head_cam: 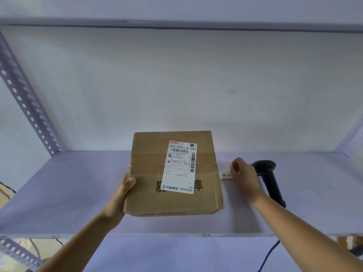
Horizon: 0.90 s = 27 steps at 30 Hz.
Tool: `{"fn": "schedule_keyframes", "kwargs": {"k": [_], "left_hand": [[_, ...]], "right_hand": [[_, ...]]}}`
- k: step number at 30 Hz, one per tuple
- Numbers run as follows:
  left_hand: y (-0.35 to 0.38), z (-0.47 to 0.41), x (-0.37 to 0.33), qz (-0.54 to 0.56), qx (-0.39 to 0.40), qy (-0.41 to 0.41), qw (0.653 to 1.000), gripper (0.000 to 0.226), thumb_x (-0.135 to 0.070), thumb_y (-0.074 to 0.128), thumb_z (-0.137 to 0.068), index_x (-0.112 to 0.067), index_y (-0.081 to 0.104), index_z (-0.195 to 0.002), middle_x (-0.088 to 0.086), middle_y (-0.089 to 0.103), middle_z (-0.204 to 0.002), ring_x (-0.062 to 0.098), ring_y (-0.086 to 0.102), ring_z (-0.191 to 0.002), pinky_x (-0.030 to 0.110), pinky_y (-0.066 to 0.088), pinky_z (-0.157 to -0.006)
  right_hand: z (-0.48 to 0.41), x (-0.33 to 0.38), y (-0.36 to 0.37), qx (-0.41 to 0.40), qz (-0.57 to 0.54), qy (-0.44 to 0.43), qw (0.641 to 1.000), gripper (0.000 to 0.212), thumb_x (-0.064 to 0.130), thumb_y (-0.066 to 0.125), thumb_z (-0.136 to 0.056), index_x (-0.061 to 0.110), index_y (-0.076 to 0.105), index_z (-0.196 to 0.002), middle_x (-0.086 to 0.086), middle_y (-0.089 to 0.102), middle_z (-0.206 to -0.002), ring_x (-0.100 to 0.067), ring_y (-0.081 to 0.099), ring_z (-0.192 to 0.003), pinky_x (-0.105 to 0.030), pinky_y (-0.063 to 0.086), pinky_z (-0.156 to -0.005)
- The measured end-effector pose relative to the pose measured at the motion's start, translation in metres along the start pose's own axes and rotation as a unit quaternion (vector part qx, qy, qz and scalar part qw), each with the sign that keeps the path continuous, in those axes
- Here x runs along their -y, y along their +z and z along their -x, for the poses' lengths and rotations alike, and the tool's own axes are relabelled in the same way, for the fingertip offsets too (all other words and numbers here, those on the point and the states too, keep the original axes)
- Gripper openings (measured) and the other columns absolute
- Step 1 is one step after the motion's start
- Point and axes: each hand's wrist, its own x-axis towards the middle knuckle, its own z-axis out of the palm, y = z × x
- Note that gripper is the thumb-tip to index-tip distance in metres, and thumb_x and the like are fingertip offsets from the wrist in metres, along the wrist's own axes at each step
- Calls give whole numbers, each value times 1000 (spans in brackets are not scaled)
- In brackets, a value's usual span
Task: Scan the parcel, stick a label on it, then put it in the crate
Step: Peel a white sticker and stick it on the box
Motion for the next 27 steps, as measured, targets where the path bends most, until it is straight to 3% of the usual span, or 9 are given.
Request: {"fn": "schedule_keyframes", "kwargs": {"k": [8, 11, 13, 16, 18, 20, 24, 27], "left_hand": [[0, -2, -3, 1, 11, -10, 1000, 55, -42, 40, -82, -16, 53, -128, 6, 73, -113, 17, 72, -95, 24, 59, -67], [0, -5, -4, 4, 13, -16, 1000, 54, -42, 39, -84, -14, 55, -128, 6, 74, -111, 18, 72, -96, 24, 59, -68], [-1, -7, -4, 10, 11, -26, 1000, 54, -43, 39, -86, -13, 56, -128, 7, 74, -113, 20, 72, -98, 24, 59, -70], [-4, -10, -4, 10, 11, -48, 999, 55, -49, 44, -85, -16, 60, -126, 11, 73, -115, 24, 72, -99, 30, 59, -69], [-5, -12, -5, -1, 15, -63, 998, 53, -55, 49, -79, -22, 69, -115, 11, 74, -111, 25, 73, -94, 38, 56, -66], [-5, -14, -6, -3, 18, -78, 997, 49, -57, 50, -77, -27, 74, -107, 11, 75, -109, 25, 73, -92, 36, 58, -65], [-2, -15, -5, 21, 10, -94, 995, 44, -50, 45, -83, -26, 76, -104, 12, 75, -108, 25, 74, -92, 29, 60, -65], [1, -14, -7, 36, 15, -93, 995, 40, -48, 48, -84, -25, 77, -99, 12, 77, -99, 24, 75, -83, 27, 59, -55]], "right_hand": [[-8, 4, -10, -68, -33, -23, 997, 9, 14, 52, -95, 14, 56, -87, 3, 61, -71, -23, 61, -71, -39, 51, -65], [-9, 10, -22, -108, -42, -40, 993, 7, 14, 53, -95, 12, 59, -90, 8, 60, -71, -21, 62, -71, -32, 49, -65], [-9, 17, -34, -160, -48, -54, 985, 5, 9, 57, -93, 7, 61, -92, 3, 63, -76, -22, 62, -71, -27, 42, -63], [-7, 32, -54, -213, -109, -61, 969, 8, 3, 59, -91, -2, 63, -96, -10, 69, -90, -21, 63, -83, -25, 52, -74], [-1, 44, -66, -233, -158, -63, 958, 8, 2, 60, -91, -3, 62, -96, -8, 66, -92, -18, 62, -86, -9, 51, -74], [9, 53, -74, -238, -186, -66, 951, 7, 2, 61, -91, -2, 63, -96, -3, 64, -91, -17, 61, -87, -1, 48, -72], [37, 72, -75, -231, -185, -122, 947, 1, 3, 64, -89, 4, 65, -89, 6, 63, -82, -10, 62, -83, -15, 53, -77], [58, 83, -63, -220, -106, -243, 939, 6, 2, 70, -85, 0, 68, -79, -5, 65, -78, -22, 62, -74, -19, 45, -69]]}}
